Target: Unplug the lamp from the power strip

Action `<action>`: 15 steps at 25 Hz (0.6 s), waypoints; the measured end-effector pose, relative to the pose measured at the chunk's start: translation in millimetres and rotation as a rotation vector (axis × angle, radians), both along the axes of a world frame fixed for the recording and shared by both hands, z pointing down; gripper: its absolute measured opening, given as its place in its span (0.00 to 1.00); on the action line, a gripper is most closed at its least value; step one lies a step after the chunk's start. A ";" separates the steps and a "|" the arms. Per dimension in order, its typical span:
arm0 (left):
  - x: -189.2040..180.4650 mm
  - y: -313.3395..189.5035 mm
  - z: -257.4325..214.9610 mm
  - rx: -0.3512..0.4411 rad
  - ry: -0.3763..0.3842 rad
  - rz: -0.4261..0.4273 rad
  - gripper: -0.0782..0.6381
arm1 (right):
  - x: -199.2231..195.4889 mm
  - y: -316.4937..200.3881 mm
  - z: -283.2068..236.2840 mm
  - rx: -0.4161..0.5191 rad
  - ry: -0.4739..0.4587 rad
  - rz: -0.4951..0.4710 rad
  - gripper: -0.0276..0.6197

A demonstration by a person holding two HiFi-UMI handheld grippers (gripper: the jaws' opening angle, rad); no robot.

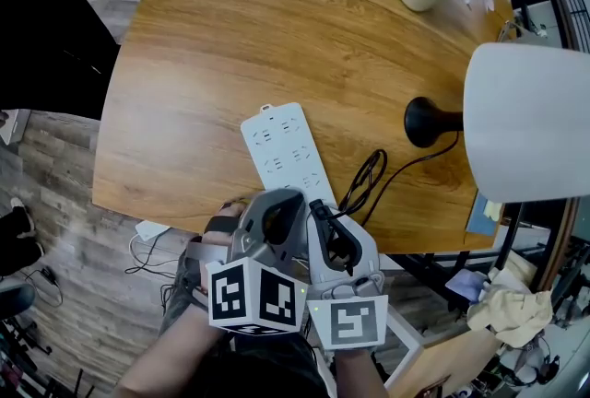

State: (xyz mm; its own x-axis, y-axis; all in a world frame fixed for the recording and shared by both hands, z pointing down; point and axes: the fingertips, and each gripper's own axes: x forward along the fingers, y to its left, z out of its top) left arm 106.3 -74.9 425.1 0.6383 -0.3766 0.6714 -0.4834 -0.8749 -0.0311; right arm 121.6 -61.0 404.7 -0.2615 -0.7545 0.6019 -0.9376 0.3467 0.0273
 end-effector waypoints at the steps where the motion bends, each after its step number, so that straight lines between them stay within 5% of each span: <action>1: 0.7 0.3 0.3 0.003 -0.002 0.005 0.10 | 4.6 -0.5 1.2 -0.003 -0.060 0.022 0.14; 3: 1.8 1.2 0.8 0.009 -0.006 0.012 0.10 | 9.5 -1.4 -1.8 -0.001 -0.138 0.057 0.14; 9: 1.9 0.9 4.4 0.002 -0.011 0.024 0.10 | -2.3 -18.0 -36.8 0.087 -0.098 0.025 0.14; 15: 1.3 -3.2 -0.9 -0.027 0.107 0.035 0.10 | 23.9 -9.4 -28.8 0.059 -0.114 0.077 0.14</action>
State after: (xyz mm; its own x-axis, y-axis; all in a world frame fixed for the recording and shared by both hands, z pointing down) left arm 107.7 -78.1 424.1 0.7192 -0.3359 0.6083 -0.4521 -0.8910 0.0425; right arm 145.5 -70.4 375.9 -0.2652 -0.8084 0.5256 -0.9597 0.2741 -0.0627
